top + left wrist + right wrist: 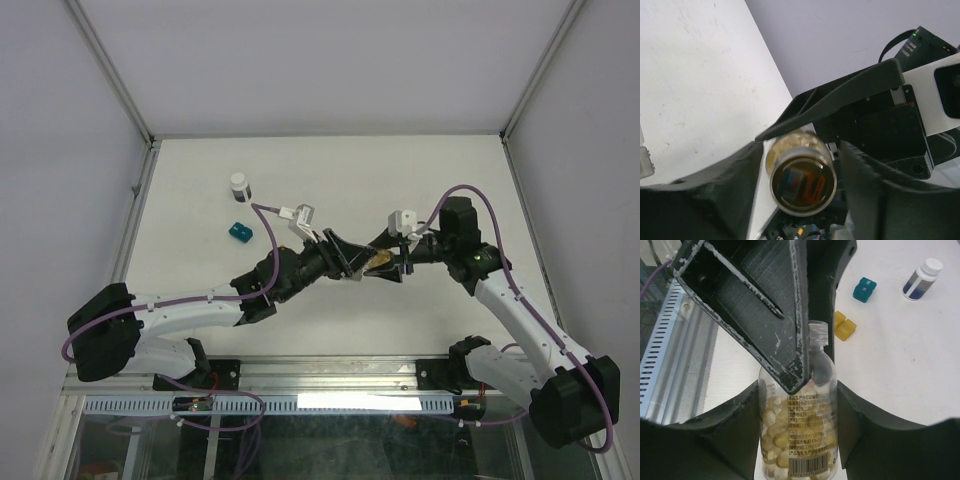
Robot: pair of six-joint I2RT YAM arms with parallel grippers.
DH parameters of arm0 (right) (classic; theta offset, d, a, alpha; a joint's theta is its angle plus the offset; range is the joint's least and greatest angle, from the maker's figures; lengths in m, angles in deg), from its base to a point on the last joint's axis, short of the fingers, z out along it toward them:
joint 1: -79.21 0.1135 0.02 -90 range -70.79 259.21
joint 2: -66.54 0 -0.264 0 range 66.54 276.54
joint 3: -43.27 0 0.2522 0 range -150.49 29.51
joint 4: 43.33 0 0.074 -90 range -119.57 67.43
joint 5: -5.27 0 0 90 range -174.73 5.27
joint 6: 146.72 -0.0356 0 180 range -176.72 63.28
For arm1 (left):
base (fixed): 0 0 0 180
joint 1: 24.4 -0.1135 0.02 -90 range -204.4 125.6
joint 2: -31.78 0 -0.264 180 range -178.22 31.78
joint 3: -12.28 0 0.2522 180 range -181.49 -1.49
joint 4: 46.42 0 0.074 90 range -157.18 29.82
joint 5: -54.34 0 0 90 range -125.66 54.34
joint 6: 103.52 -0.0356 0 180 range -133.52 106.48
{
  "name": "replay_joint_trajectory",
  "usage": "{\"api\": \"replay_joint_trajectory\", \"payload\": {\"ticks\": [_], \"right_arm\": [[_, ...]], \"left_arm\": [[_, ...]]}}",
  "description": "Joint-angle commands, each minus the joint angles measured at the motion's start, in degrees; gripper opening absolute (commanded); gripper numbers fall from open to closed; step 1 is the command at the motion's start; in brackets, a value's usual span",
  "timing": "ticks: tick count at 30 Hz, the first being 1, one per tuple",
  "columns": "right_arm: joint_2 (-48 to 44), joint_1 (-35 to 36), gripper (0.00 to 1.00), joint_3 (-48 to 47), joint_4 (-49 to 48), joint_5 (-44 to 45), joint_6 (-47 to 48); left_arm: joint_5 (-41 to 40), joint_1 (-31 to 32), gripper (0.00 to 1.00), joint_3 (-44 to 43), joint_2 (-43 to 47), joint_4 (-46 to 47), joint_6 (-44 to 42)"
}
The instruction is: Sort the pills into containers
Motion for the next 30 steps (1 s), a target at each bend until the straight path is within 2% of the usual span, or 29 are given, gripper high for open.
{"api": "replay_joint_trajectory", "payload": {"ticks": [1, 3, 5, 6, 10, 12, 14, 20, 22, 25, 30], "right_arm": [[0.5, 0.2, 0.0, -3.4, 4.1, -5.1, 1.0], [1.2, -0.2, 0.0, -4.1, 5.5, -6.9, 0.9], [1.5, -0.6, 0.0, -4.3, 6.3, -7.6, 1.3], [1.7, -0.7, 0.0, -4.4, 6.5, -7.7, 1.2], [2.0, -1.9, 0.0, -5.8, 9.1, -8.8, 1.2], [2.0, -2.7, 0.0, -6.4, 10.6, -9.4, 1.8], [1.8, -3.1, 0.0, -6.5, 12.0, -9.7, 3.5], [2.0, -3.4, 0.0, -5.9, 14.3, -9.9, 7.6], [1.9, -3.4, 0.0, -5.6, 14.9, -10.1, 8.9], [1.7, -3.4, 0.0, -5.4, 15.9, -10.4, 10.8], [2.4, -3.4, 0.0, -5.6, 18.0, -10.8, 13.3]], "left_arm": [[0.9, 0.6, 0.71, -0.5, 3.3, 7.1, -1.0], [1.0, 0.6, 0.86, 0.7, 4.9, 7.6, -3.9], [1.5, 0.6, 0.96, 2.7, 6.8, 8.7, -6.5], [2.4, 0.6, 0.99, 3.6, 7.9, 9.5, -9.1], [7.4, 0.6, 0.99, 6.0, 12.9, 8.2, -22.2], [6.7, 0.6, 0.99, 7.2, 16.3, 4.2, -29.6], [7.4, 0.6, 0.99, 10.3, 19.2, 5.1, -38.1], [29.5, 0.6, 0.99, 15.4, 20.1, 10.7, -68.7], [30.4, 0.5, 0.99, 15.5, 18.7, 11.7, -73.4], [30.4, 0.5, 0.99, 12.0, 15.6, 7.9, -78.2], [30.2, 0.2, 0.99, 9.6, 10.7, 10.5, -76.2]]}}
